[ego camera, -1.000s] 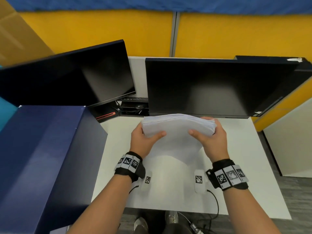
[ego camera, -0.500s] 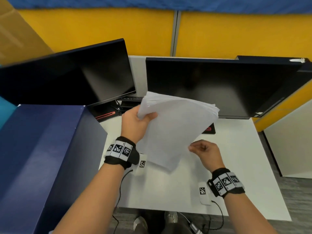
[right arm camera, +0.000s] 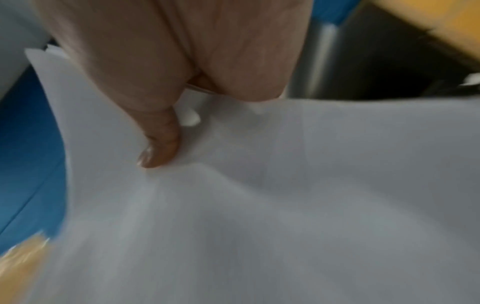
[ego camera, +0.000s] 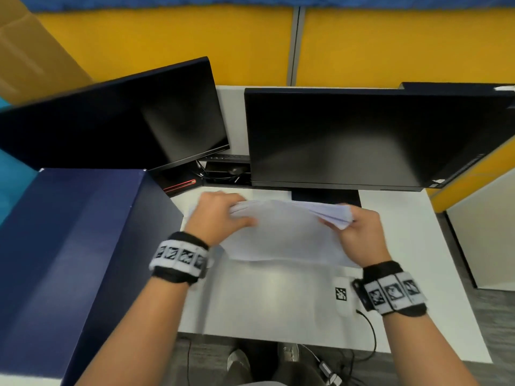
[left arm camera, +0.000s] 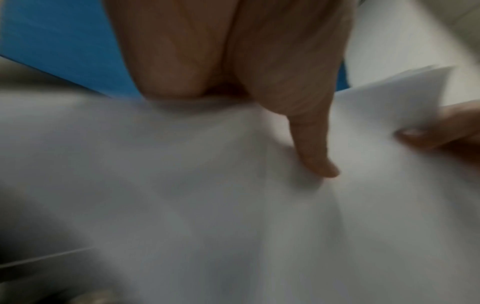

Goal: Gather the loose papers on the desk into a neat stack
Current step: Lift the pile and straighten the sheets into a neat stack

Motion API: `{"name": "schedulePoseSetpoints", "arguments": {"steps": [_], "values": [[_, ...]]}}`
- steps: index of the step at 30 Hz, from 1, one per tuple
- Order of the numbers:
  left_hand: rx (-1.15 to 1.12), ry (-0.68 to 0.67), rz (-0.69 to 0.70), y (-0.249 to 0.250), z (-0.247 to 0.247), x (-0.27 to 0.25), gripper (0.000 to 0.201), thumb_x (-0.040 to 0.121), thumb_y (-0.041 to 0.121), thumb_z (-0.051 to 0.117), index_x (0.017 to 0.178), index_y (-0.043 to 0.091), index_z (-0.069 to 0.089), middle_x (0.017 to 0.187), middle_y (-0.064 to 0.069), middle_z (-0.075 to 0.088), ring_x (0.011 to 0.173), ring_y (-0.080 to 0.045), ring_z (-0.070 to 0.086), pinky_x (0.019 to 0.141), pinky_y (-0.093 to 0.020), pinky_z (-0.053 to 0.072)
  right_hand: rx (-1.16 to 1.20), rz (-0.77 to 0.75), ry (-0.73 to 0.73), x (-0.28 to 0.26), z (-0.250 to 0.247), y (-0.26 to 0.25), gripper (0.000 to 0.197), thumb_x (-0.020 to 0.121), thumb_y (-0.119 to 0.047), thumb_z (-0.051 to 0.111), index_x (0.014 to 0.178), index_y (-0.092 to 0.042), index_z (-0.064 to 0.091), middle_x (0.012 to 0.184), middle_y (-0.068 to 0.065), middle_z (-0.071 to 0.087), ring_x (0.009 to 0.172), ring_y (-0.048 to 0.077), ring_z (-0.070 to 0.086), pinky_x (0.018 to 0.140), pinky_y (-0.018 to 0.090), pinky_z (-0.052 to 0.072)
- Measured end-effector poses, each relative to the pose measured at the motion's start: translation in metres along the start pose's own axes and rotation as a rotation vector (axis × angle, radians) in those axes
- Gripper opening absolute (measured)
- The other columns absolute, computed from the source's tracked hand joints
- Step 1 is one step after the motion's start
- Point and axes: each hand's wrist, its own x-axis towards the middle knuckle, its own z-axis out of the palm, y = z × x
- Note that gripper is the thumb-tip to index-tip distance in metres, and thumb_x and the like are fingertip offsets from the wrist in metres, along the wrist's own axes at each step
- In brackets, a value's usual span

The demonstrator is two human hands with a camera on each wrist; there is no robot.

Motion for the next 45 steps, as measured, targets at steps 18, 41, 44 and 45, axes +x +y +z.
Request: {"name": "schedulePoseSetpoints", "arguments": {"steps": [18,41,44,45], "values": [[-0.722,0.245,-0.394,-0.007,0.091,-0.024,0.031,0.072,0.011,0.088,0.092,0.027,0.071,0.090,0.020,0.069,0.075,0.019,0.064,0.069,-0.003,0.049,0.228,0.333,0.229,-0.034,-0.017,0.079,0.017,0.082,-0.003,0.074,0.097,-0.012,0.071,0.078,-0.032,0.071,0.075,-0.015,0.063,0.068,0.003,0.045],[-0.726,0.217,-0.409,-0.022,0.102,-0.020,0.015,0.079,0.015,0.083,0.090,0.014,0.073,0.086,0.004,0.074,0.076,0.002,0.068,0.069,-0.011,0.052,0.198,0.407,0.247,-0.040,-0.012,0.101,0.021,0.076,-0.011,0.081,0.086,-0.023,0.068,0.079,-0.023,0.071,0.073,-0.007,0.065,0.069,0.007,0.047],[-0.814,0.232,-0.469,-0.021,0.115,-0.026,0.033,0.070,0.015,0.089,0.097,0.020,0.070,0.094,0.008,0.073,0.085,0.005,0.068,0.078,-0.012,0.051,0.253,0.484,0.264,-0.049,0.001,0.109,0.038,0.075,-0.015,0.083,0.107,-0.024,0.065,0.102,-0.013,0.070,0.095,0.004,0.066,0.086,0.023,0.053],[-0.848,0.251,-0.473,-0.018,0.119,-0.028,0.040,0.068,0.015,0.090,0.102,0.020,0.069,0.098,0.009,0.072,0.090,0.003,0.067,0.082,-0.012,0.050,0.272,0.510,0.277,-0.052,0.003,0.110,0.042,0.074,-0.016,0.084,0.109,-0.025,0.063,0.107,-0.007,0.068,0.098,0.010,0.065,0.087,0.028,0.053]]}}
